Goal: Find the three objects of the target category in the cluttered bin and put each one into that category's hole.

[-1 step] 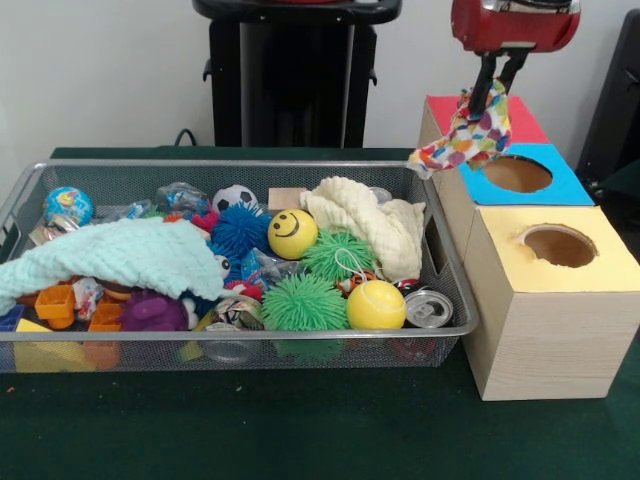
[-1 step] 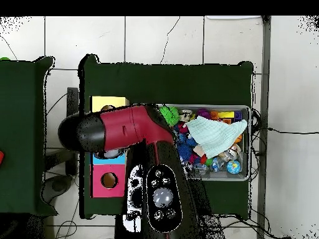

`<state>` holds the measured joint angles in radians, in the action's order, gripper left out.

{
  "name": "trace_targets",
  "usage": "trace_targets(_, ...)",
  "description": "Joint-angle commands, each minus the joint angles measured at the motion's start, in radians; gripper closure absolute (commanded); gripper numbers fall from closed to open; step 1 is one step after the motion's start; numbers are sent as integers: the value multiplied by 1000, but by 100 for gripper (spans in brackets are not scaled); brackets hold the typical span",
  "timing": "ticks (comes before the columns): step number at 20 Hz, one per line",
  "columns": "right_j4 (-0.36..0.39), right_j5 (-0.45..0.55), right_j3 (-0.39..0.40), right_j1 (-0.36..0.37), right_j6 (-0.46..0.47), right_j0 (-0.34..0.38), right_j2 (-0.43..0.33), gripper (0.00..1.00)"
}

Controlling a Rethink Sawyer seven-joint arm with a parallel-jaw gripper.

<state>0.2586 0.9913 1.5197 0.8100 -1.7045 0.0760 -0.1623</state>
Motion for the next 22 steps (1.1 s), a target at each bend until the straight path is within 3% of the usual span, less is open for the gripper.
trace_targets(1,45,112,-53,-42,-7,-34,-39,100)
trace_targets(11,29,19,-104,-150,-167,-113,8,100)
trace_targets(22,21,-131,-82,-203,-160,-134,6,100)
